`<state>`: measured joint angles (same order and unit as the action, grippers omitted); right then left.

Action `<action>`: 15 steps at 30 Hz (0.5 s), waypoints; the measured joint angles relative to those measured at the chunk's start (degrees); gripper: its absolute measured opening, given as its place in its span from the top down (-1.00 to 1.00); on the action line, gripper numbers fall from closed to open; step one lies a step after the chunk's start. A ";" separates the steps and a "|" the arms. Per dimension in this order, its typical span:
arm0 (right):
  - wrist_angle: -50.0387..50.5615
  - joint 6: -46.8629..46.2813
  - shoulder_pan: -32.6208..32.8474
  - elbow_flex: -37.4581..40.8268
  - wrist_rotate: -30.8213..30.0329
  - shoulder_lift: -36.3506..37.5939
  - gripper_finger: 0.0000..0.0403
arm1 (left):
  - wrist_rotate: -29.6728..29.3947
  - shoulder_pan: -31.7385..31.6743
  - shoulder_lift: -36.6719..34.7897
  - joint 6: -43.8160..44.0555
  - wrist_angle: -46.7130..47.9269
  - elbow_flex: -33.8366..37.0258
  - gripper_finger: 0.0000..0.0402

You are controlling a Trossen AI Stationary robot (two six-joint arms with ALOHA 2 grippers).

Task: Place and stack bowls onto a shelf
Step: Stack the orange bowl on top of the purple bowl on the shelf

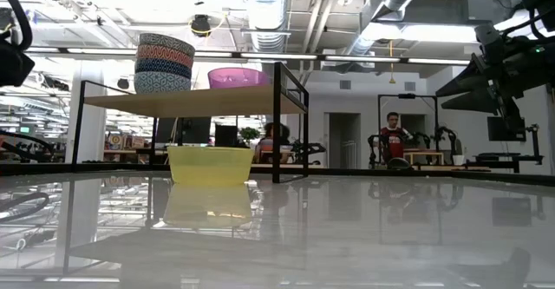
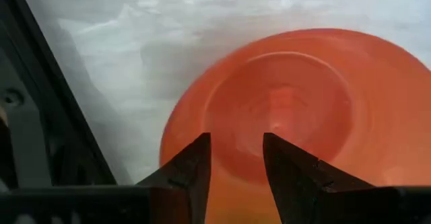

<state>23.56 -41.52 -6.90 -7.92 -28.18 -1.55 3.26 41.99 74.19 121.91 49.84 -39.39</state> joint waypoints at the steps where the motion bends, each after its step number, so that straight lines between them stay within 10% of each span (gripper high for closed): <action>1: -0.01 0.00 0.00 0.00 -0.01 0.00 0.19 | 0.12 -0.07 0.00 0.38 -0.37 0.14 0.40; 15: -0.01 1.49 0.00 0.00 -0.07 -0.01 0.19 | -1.87 0.04 -0.42 -1.35 7.35 -7.97 0.40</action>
<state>23.55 -40.03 -6.90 -7.92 -28.25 -1.56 1.39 42.03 73.78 120.56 57.19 -47.35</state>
